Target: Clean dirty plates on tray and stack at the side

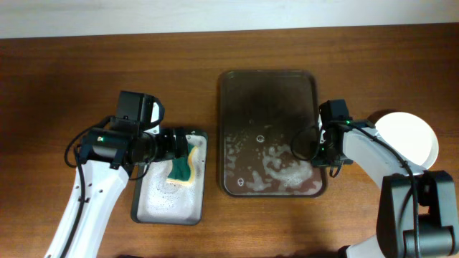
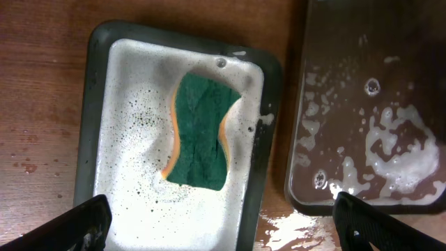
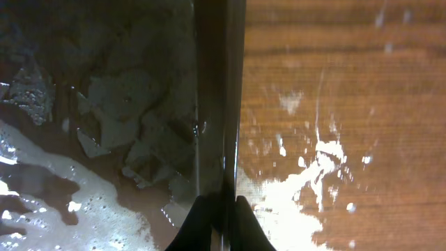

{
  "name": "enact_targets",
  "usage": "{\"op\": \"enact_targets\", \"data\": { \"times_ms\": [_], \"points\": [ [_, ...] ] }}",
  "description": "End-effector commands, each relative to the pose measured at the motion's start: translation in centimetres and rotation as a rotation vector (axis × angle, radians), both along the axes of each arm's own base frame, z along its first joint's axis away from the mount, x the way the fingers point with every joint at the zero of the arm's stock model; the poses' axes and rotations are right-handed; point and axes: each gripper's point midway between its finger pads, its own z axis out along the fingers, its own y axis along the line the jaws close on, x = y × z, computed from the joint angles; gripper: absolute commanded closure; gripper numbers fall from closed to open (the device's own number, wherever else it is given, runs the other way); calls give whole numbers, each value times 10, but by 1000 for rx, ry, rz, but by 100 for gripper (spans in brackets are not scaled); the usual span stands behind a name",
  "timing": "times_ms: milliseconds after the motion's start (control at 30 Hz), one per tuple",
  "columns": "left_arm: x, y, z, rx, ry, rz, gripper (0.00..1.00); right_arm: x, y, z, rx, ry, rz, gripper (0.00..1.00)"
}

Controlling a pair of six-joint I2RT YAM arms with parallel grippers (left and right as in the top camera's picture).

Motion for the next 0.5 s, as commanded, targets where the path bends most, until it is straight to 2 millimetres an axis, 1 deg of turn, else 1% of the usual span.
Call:
{"op": "enact_targets", "data": {
  "times_ms": [0,133,200,267,333,400,467],
  "points": [
    [3,-1,8,-10,-24,-3,0,-6,-8,-6,-54,38,70,96],
    [3,0,8,-9,-24,-3,0,-22,-2,-7,-54,100,96,96],
    [3,-1,8,-10,-24,-3,0,-33,1,-7,-67,144,111,96],
    [3,-1,8,-10,-24,-3,0,-38,1,-6,-93,162,116,96],
    [3,-1,8,-10,-24,-3,0,-43,5,-6,-101,183,136,96],
    [3,-1,8,-10,-24,-3,0,-42,8,-6,-104,176,147,96],
    [3,-1,8,-10,-24,-3,0,-47,7,-6,-105,194,130,96]
  ]
}}
